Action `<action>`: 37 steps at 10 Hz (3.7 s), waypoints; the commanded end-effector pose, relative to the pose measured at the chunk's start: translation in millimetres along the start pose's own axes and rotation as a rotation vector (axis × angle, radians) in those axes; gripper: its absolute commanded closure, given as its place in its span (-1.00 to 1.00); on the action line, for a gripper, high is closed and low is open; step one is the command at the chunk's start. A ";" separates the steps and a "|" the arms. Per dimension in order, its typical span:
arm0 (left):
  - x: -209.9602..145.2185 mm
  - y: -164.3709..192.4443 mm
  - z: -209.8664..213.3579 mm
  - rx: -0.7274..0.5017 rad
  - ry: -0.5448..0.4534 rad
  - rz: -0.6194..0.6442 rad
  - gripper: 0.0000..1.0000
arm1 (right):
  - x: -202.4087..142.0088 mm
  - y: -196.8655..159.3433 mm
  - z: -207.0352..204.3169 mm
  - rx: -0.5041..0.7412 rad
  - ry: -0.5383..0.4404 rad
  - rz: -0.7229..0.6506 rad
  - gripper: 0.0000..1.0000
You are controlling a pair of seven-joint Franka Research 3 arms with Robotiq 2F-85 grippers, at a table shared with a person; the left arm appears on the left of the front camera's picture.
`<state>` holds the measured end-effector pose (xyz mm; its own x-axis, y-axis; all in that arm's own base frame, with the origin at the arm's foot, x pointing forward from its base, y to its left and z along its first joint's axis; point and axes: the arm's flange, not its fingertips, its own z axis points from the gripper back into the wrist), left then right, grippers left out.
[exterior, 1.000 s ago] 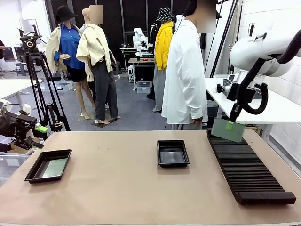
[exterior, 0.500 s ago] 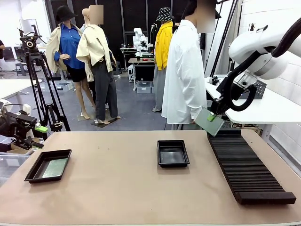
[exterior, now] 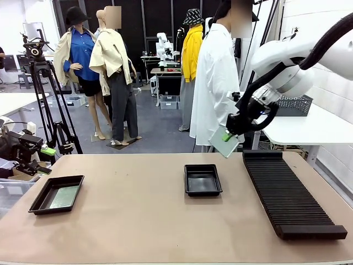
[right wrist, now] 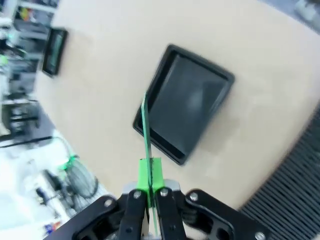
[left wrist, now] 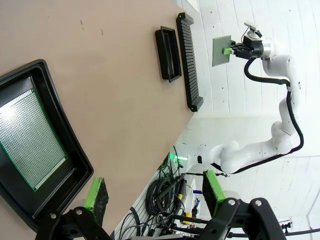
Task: Inspect and transfer BCBs to ESD trays.
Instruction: Pick up the Blank PCB from the PCB Rack and place it in the right ESD tray.
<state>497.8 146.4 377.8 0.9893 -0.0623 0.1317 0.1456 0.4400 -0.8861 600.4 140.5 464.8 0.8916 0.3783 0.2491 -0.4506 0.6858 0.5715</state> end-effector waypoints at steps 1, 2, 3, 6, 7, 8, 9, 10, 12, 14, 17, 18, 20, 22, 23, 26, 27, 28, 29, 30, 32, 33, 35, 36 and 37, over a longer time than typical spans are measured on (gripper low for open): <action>-0.6 -2.0 1.4 0.004 -0.004 0.007 -1.00 | 19.1 -8.1 -18.2 0.087 -0.025 -0.079 1.00; -0.6 -2.0 1.4 0.004 -0.004 0.007 -1.00 | 27.4 -8.6 -29.6 0.089 -0.031 -0.102 1.00; -0.6 -2.0 1.4 0.004 -0.004 0.007 -1.00 | 32.5 -10.6 -43.3 0.110 -0.037 -0.123 1.00; -0.6 -2.0 1.4 0.004 -0.004 0.007 -1.00 | 36.5 -31.6 -92.6 0.172 -0.012 -0.249 1.00; -0.6 -2.0 1.4 0.004 -0.004 0.007 -1.00 | 38.8 -35.5 -106.6 0.188 -0.015 -0.260 1.00; -0.6 -2.0 1.4 0.004 -0.004 0.007 -1.00 | 39.5 -38.3 -116.4 0.181 -0.020 -0.263 1.00; -0.6 -2.0 1.4 0.004 -0.004 0.007 -1.00 | 38.0 -39.5 -123.0 0.181 -0.032 -0.261 1.00; -0.6 -2.0 1.4 0.004 -0.004 0.007 -1.00 | 34.1 -40.7 -125.7 0.158 -0.044 -0.270 1.00; -0.6 -2.0 1.4 0.004 -0.004 0.007 -1.00 | 27.5 -45.3 -135.0 0.159 -0.032 -0.279 1.00; -0.6 -2.0 1.4 0.004 -0.004 0.007 -1.00 | 17.8 -47.9 -137.0 0.150 -0.002 -0.261 1.00; -0.6 -2.0 1.4 0.004 -0.004 0.007 -1.00 | 27.1 -48.5 -131.5 0.155 -0.014 -0.257 1.00; -0.6 -2.0 1.4 0.004 -0.004 0.007 -1.00 | 27.1 -48.5 -131.5 0.155 -0.014 -0.257 1.00; -0.6 -2.0 1.4 0.004 -0.004 0.007 -1.00 | 27.1 -48.5 -131.5 0.155 -0.014 -0.257 1.00; -0.6 -2.0 1.4 0.004 -0.004 0.007 -1.00 | 27.1 -48.5 -131.5 0.155 -0.014 -0.257 1.00; -0.6 -2.0 1.4 0.004 -0.004 0.007 -1.00 | 25.6 -49.6 -132.9 0.155 -0.011 -0.259 1.00; -0.6 -2.0 1.4 0.004 -0.004 0.007 -1.00 | 18.3 -63.5 -141.0 0.168 0.015 -0.331 1.00; -0.6 -2.0 1.4 0.004 -0.004 0.007 -1.00 | 16.5 -64.0 -142.3 0.167 0.013 -0.331 1.00; -0.6 -2.0 1.4 0.004 -0.004 0.007 -1.00 | 15.9 -64.5 -144.1 0.168 0.015 -0.331 1.00; -0.6 -2.0 1.4 0.004 -0.004 0.007 -1.00 | 15.9 -64.8 -145.3 0.170 0.018 -0.329 1.00; -0.6 -2.0 1.4 0.004 -0.004 0.007 -1.00 | 16.1 -65.4 -146.9 0.164 0.016 -0.336 1.00; -0.6 -2.0 1.4 0.004 -0.004 0.007 -1.00 | 12.9 -69.4 -152.4 0.147 0.015 -0.360 1.00; -0.6 -2.0 1.4 0.004 -0.004 0.007 -1.00 | 11.0 -70.2 -154.8 0.140 0.010 -0.362 1.00; -0.6 -2.0 1.4 0.004 -0.004 0.007 -1.00 | 7.9 -71.6 -161.6 0.128 0.011 -0.365 1.00; -0.6 -2.0 1.4 0.004 -0.004 0.007 -1.00 | 7.4 -72.0 -164.5 0.124 0.014 -0.364 1.00; -0.6 -2.0 1.4 0.004 -0.004 0.007 -1.00 | 6.9 -72.5 -165.9 0.127 0.015 -0.363 1.00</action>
<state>497.7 146.4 377.6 0.9894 -0.0621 0.1313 0.1453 0.4398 -0.8863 632.0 191.8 297.2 0.9877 0.1560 0.0065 -0.1120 0.6794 0.7252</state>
